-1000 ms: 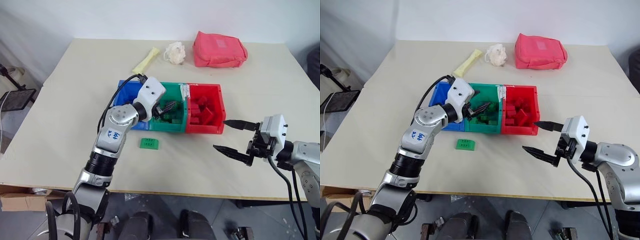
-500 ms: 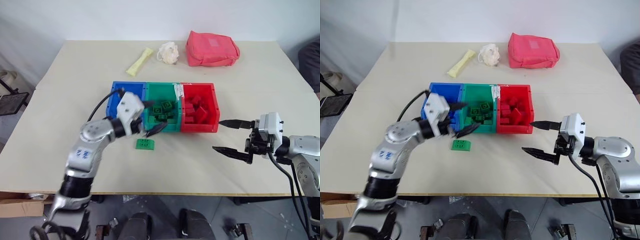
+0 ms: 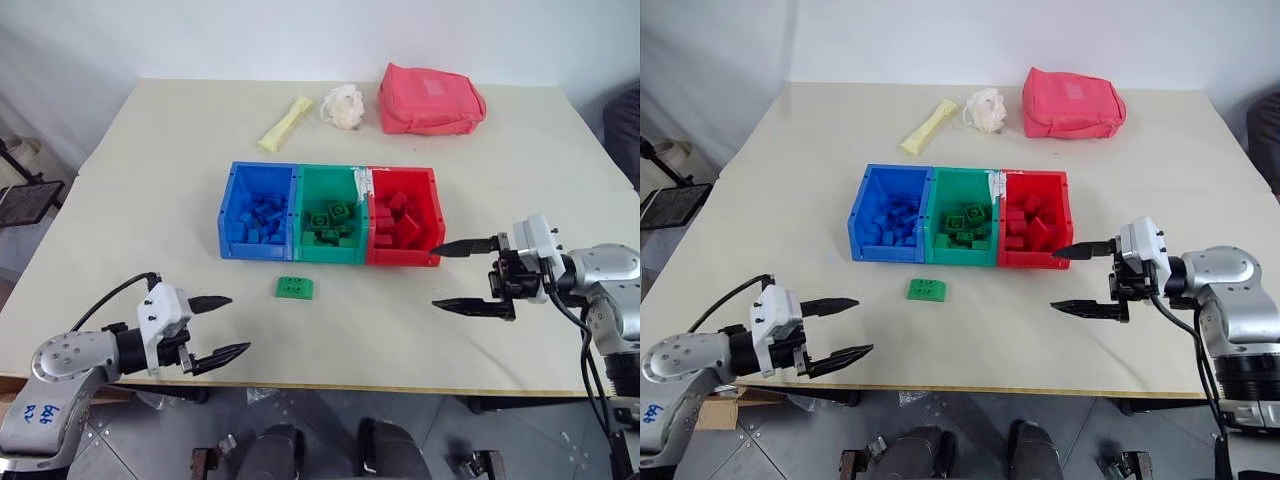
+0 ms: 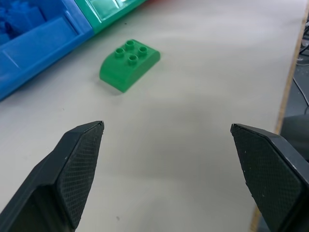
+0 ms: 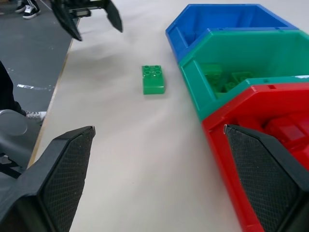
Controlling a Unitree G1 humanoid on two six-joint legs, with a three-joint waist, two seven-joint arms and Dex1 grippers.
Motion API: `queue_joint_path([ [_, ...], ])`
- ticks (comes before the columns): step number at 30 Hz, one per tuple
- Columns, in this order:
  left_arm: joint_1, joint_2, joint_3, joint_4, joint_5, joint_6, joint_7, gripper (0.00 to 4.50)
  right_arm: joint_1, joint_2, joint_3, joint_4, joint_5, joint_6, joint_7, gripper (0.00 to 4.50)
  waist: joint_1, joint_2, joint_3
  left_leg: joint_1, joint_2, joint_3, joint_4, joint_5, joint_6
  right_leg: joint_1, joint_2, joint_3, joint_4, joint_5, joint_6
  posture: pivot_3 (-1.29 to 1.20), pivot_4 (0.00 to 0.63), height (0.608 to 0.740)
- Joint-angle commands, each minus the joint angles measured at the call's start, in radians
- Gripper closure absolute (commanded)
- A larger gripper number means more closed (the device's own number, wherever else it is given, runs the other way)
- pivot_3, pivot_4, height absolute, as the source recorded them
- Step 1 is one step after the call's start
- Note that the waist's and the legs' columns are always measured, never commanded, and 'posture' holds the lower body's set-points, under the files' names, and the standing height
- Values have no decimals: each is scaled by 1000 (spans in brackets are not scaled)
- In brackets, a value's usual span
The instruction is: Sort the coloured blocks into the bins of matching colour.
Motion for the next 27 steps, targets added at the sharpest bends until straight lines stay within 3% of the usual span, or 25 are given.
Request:
queue_joint_path([
  [1,-22,-13,7,-29,3,-36,48,33,-29,12,15,8,-8,-14,28,0,-2,0,0,0,0,0,0,0,0,0,0,0,1,0,0,0,150,740],
  [12,-267,-126,-263,257,233,-211,175,33,28,21,-9,-74,4,13,-35,0,-1,0,0,0,-1,1,0,0,0,-2,3,-1,6,0,0,0,150,740],
  [27,-474,-238,-410,593,264,-324,74,33,200,-5,-113,-248,45,72,-133,0,7,0,0,1,-3,2,0,1,1,-1,4,-4,8,0,1,0,150,740],
])
